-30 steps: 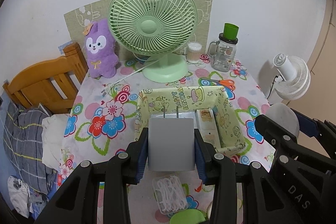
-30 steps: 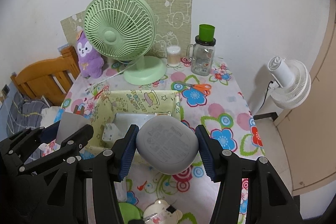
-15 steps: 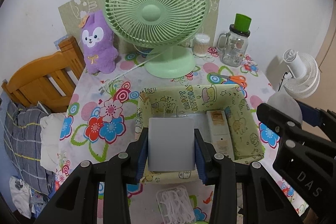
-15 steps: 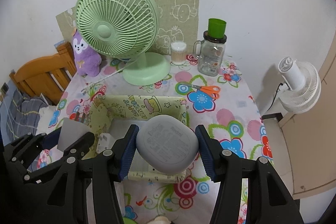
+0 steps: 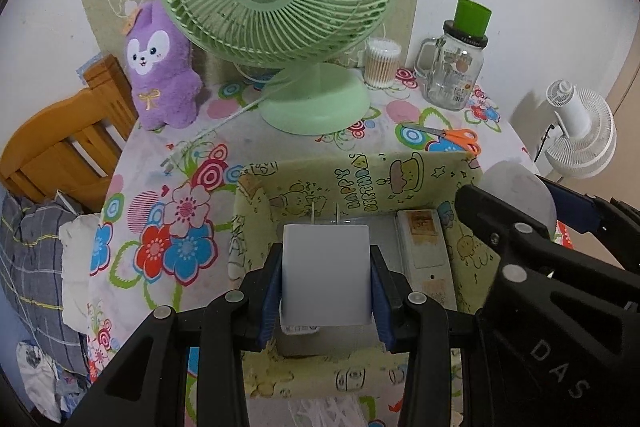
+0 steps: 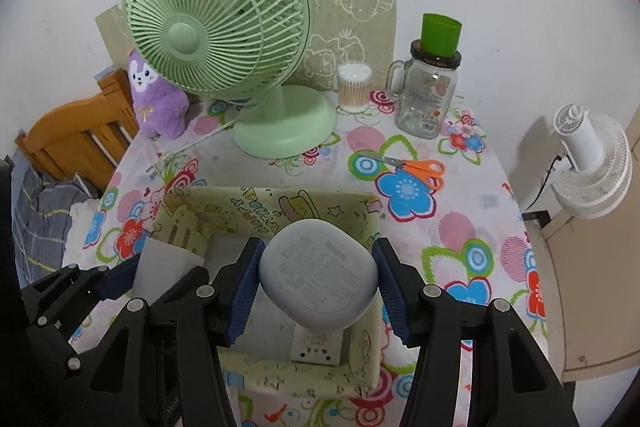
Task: Organize rigid objects
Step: 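Lower the card into the box with the left tool while the right tool lowers the round case, then open the left tool releasing the card while the right tool releases the round case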
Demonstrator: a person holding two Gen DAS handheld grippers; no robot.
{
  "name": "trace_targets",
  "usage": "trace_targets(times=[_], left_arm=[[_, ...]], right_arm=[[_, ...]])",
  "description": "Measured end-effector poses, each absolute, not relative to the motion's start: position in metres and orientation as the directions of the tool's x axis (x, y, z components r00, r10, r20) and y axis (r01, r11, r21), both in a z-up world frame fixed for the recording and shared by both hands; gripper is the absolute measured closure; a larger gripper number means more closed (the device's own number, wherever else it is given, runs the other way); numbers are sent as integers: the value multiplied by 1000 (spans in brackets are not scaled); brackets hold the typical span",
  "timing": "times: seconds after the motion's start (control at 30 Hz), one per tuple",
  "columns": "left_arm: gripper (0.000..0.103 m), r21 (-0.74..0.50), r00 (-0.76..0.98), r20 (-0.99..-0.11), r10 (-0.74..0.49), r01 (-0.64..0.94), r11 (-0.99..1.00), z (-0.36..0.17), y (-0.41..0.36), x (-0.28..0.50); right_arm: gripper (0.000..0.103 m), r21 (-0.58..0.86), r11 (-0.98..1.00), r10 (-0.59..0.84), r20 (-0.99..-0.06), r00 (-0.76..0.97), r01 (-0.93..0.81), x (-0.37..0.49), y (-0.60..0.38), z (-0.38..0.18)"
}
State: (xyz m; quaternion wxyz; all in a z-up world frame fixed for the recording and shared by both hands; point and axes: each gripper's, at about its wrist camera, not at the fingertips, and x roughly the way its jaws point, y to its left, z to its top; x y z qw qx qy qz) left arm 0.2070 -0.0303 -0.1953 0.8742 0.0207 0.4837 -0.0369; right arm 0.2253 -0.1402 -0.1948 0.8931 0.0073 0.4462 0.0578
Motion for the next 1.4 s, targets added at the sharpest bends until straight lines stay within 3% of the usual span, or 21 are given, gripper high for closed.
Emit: trace_targets(times=[0.97, 1.17, 1.27, 1.33, 1.4], left_arm=[[59, 38, 491, -871, 2, 64, 997, -232, -22, 242], [50, 9, 480, -876, -30, 80, 997, -229, -22, 239], [38, -2, 482, -875, -45, 90, 996, -224, -25, 235], [27, 16, 494, -869, -28, 84, 996, -220, -27, 233], [27, 17, 498, -867, -30, 89, 996, -218, -26, 231]], right_arm=[[44, 107, 987, 151, -850, 505, -116, 270, -117, -247], [43, 125, 984, 172, -846, 504, -126, 270, -115, -247], [43, 122, 982, 180, -836, 518, -145, 269, -113, -243], [34, 121, 980, 188, -831, 524, -160, 268, -111, -240], [25, 117, 979, 189, -824, 534, -167, 266, -110, -237]])
